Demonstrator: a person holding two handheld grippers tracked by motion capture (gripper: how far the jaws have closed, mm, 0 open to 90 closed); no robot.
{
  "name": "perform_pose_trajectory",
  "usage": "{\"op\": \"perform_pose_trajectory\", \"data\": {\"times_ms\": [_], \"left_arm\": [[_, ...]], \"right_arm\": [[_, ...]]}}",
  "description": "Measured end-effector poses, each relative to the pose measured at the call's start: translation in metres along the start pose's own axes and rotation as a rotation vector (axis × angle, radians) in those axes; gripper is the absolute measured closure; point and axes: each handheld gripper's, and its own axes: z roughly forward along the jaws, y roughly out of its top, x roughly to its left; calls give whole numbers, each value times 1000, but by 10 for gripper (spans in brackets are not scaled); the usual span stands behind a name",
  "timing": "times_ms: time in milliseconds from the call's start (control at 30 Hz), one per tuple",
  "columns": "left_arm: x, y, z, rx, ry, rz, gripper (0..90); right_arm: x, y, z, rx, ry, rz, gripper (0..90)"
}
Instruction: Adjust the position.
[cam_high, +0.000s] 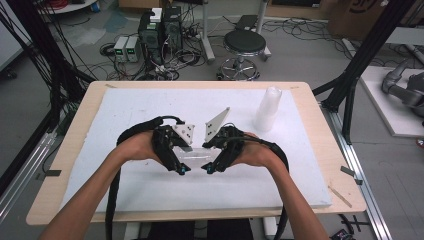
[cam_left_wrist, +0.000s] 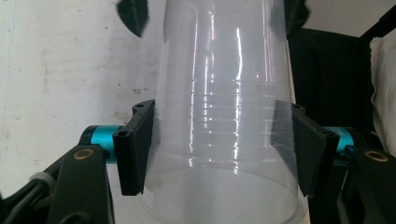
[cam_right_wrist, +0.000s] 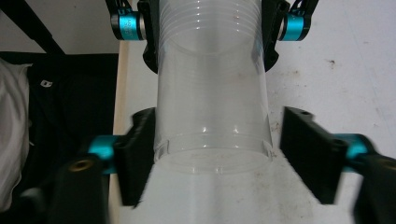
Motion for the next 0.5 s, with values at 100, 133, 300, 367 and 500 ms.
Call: {"op": "perform_pose_trajectory", "data": {"times_ms": [100,133,300,367,500], "left_arm": [[2,-2,-1,-5,-2,1,330],[1,-2,0,-10,-4,-8,330],[0,-3,2,-24,-8,-5,290],[1,-4,2,-54,-17,7,190],[2,-5,2,-85,-9,-28,66]], "right_arm": [[0,0,-1,-9,8,0,419],[0,0,0,-9,10,-1,422],[0,0,0,-3,19,-7,428],[0,0,0,-2,15,-12,430],[1,-1,-1,12,15,-1,431]]}}
